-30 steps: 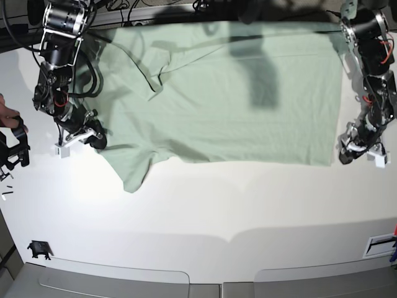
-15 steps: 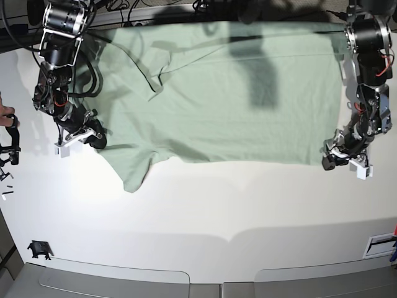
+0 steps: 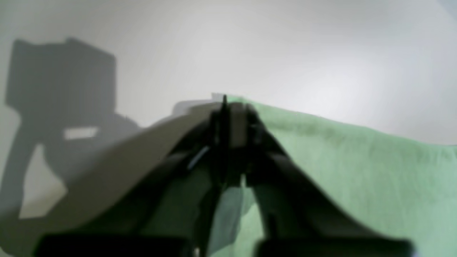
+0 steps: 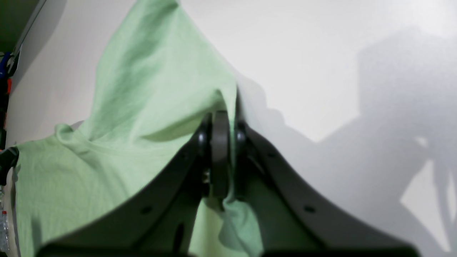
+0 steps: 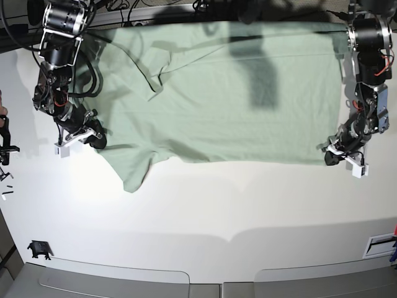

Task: Fold the T-shirt properly
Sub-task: 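Move the left gripper down the shirt's other side edge and grasp, then lift both side edges and fold the shirt lengthwise toward the collar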

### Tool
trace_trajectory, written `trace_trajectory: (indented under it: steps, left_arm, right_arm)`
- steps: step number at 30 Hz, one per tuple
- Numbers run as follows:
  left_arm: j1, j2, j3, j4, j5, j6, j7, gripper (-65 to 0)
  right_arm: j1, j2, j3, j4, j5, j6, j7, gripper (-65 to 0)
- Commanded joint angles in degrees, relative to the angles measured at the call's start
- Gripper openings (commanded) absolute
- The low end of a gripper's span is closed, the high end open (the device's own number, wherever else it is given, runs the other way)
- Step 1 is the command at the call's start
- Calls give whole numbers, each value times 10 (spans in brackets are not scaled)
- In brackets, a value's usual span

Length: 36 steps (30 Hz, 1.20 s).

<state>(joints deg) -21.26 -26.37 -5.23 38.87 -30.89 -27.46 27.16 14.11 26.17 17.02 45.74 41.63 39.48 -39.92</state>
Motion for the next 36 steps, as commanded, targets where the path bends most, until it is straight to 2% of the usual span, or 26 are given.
trace_trajectory:
  steps: [1, 7, 9, 12, 14, 25, 31, 36]
  left_arm:
    - [3, -2, 5, -3, 23, 7, 43, -650]
    - [3, -2, 4, -3, 23, 6, 42, -650]
    - [3, -3, 3, 2, 20, 6, 46, -650]
    - [12, -7, 3, 24, -21, 1, 75, -650]
    - [32, -11, -1, 58, -47, -18, 78, -650]
    - [186, -11, -133, 303, -54, -17, 89, -650]
    - [248, -11, -184, 382, -86, -17, 98, -650]
    - [290, -12, -197, 444, -91, -17, 118, -650]
  right_arm:
    - [11, 10, 2, 7, 6, 5, 11, -650]
    - [11, 10, 2, 8, 6, 5, 8, -650]
    - [11, 11, 2, 14, 10, 5, -15, -650]
    - [6, 10, 12, 44, 10, 5, -35, -650]
    - [2, 10, 20, 74, 10, 5, -42, -650]
    - [-21, 10, 49, 192, 10, 5, -101, -650]
    - [-73, 11, 49, 280, 10, 5, -120, -650]
    - [-122, 11, 49, 341, 10, 5, -132, -650]
